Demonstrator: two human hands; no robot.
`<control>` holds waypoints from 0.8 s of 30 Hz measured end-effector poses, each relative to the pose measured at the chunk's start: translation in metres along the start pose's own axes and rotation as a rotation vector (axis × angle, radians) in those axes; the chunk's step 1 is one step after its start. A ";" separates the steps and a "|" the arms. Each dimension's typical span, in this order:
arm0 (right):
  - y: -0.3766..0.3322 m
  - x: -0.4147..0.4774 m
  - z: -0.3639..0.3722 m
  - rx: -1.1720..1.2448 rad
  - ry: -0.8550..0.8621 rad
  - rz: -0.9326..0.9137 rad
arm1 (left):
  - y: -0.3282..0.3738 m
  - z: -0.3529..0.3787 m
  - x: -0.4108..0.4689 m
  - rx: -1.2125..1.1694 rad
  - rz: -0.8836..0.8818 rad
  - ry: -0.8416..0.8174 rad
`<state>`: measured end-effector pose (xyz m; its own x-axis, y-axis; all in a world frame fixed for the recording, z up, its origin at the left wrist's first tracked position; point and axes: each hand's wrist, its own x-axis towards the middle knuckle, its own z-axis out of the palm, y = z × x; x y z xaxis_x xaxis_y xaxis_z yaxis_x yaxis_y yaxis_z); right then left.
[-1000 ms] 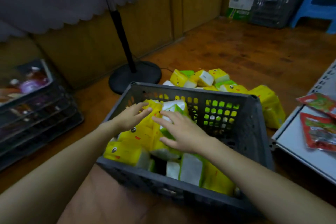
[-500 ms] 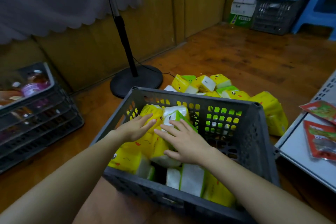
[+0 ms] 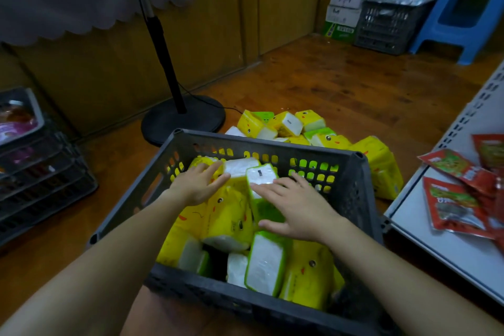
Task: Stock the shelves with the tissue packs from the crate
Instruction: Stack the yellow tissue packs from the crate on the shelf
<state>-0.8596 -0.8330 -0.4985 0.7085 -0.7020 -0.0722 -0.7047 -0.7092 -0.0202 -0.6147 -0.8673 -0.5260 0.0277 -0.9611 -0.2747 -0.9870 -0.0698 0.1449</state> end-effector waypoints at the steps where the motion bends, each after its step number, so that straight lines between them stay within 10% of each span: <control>1: 0.004 -0.003 -0.001 -0.022 -0.017 0.030 | 0.002 0.000 0.001 -0.001 0.005 0.000; 24: 0.038 -0.002 0.015 0.091 -0.038 0.258 | 0.053 0.019 0.036 -0.083 0.071 -0.020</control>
<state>-0.8885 -0.8580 -0.5144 0.5048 -0.8543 -0.1238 -0.8631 -0.4976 -0.0858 -0.6686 -0.9006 -0.5459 -0.0460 -0.9590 -0.2797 -0.9698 -0.0242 0.2426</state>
